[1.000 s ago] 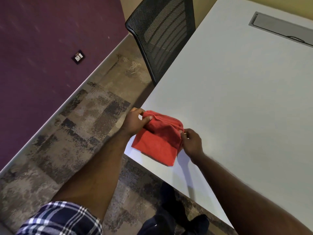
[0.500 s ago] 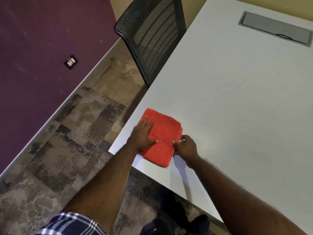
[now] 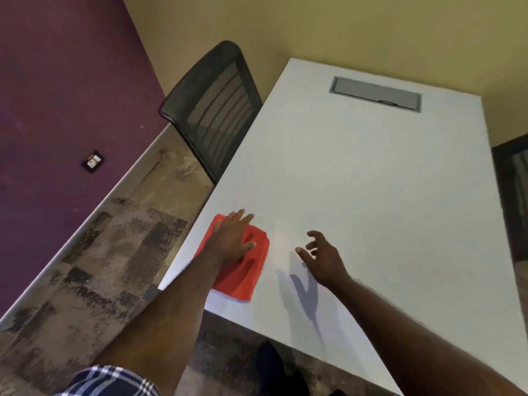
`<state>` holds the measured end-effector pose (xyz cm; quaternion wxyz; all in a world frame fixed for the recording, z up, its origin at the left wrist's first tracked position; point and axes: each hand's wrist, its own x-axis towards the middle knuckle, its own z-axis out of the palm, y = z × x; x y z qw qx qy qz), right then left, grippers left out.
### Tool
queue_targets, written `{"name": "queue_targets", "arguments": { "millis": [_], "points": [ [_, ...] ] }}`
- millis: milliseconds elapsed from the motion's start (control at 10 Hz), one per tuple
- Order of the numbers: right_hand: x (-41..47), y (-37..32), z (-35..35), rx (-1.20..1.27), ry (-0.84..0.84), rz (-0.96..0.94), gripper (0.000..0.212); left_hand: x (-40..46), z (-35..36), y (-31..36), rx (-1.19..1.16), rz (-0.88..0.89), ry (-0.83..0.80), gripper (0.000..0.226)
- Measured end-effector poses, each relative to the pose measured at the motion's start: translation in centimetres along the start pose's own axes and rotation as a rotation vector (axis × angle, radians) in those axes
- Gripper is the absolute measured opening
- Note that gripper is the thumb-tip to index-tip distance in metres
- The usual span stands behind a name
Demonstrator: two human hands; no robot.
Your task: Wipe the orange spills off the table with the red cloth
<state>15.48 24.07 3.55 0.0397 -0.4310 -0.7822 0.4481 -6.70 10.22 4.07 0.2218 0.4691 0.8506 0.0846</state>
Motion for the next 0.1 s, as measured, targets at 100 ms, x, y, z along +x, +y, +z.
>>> {"name": "queue_targets", "arguments": {
  "millis": [100],
  "points": [
    [-1.38, 1.40, -4.41, -0.242, 0.049, -0.098, 0.058, 0.32, -1.10, 3.98, 0.051, 0.107, 0.005, 0.079]
  ]
}}
